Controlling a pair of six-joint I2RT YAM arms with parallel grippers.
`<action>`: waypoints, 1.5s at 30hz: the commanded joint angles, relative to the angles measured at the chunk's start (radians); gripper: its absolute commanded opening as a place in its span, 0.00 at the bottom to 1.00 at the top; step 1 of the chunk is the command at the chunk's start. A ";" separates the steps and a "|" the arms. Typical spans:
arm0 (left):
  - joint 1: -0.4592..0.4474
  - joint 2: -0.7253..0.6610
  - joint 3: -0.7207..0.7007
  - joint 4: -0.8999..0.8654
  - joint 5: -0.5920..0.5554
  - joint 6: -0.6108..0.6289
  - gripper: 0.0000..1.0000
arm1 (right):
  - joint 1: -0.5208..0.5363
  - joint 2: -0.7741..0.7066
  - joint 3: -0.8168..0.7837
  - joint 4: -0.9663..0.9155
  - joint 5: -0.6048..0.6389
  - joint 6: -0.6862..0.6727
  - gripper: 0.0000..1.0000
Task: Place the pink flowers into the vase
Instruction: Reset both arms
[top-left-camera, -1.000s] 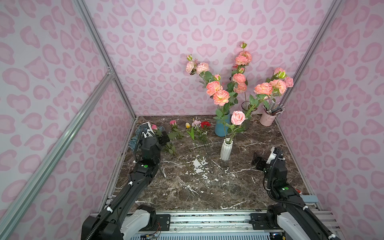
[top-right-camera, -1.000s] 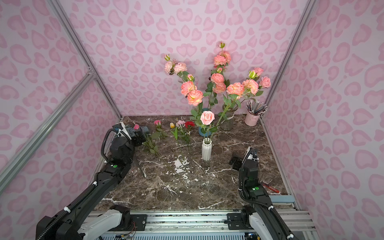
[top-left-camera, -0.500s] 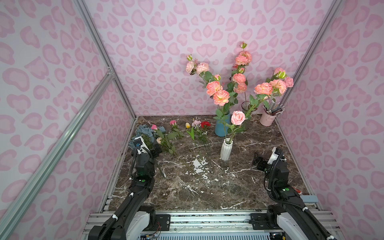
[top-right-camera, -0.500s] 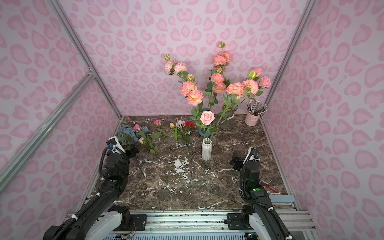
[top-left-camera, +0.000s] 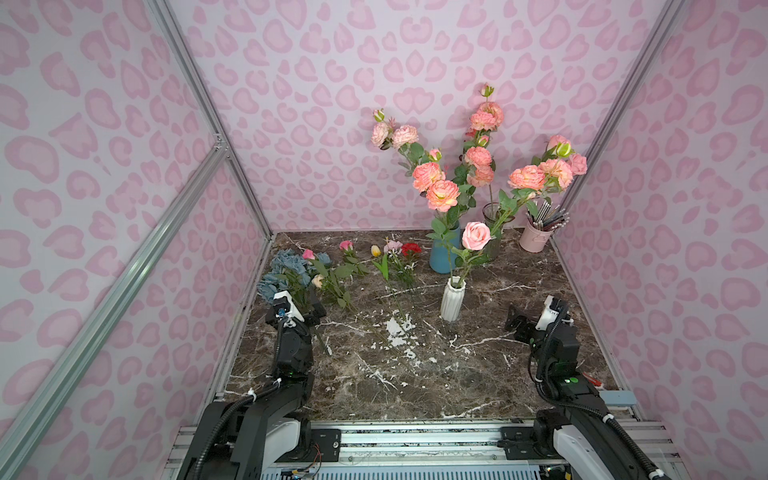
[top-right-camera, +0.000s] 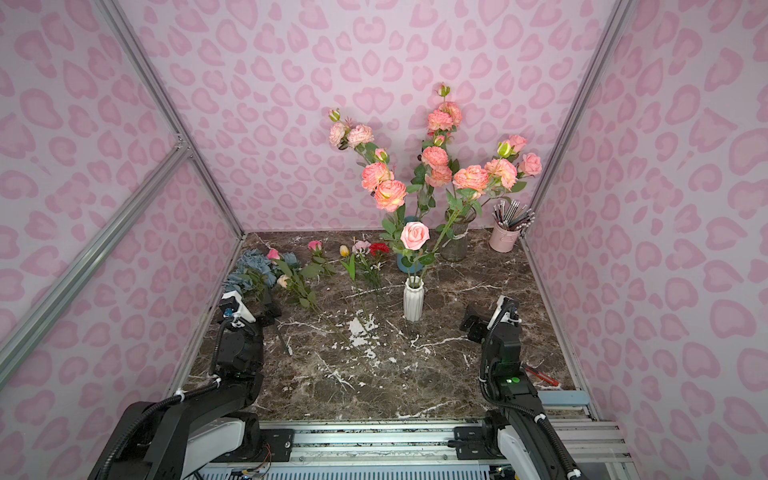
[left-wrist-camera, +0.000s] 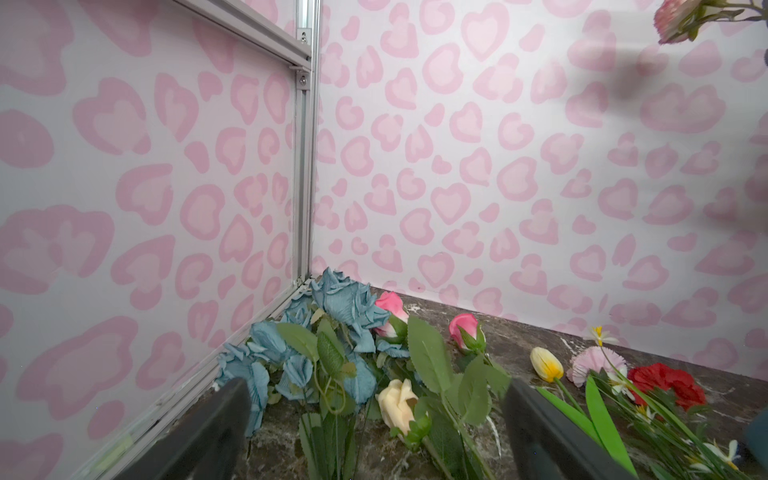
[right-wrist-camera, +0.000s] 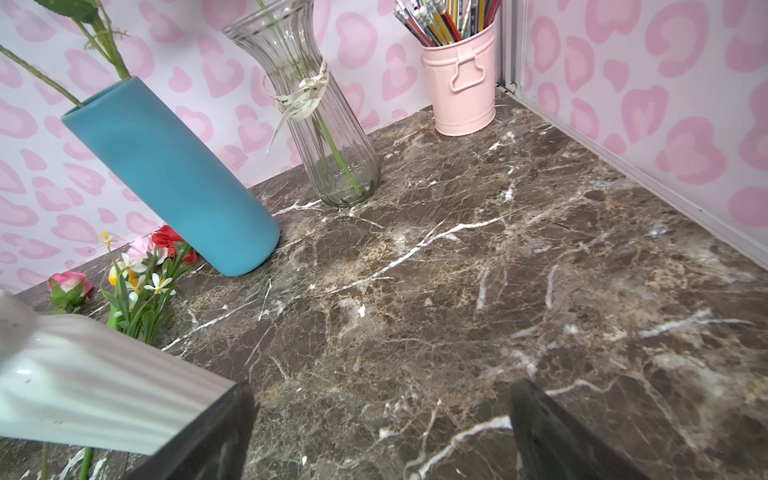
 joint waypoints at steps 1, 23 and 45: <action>0.002 0.082 -0.005 0.204 -0.008 0.032 0.98 | -0.023 0.005 0.004 0.057 -0.033 -0.003 0.98; 0.049 0.309 0.212 0.000 0.175 0.045 0.98 | -0.053 0.031 -0.011 0.083 -0.038 -0.031 0.99; 0.049 0.309 0.210 0.007 0.172 0.047 0.98 | -0.086 0.144 0.039 0.192 0.043 -0.194 0.99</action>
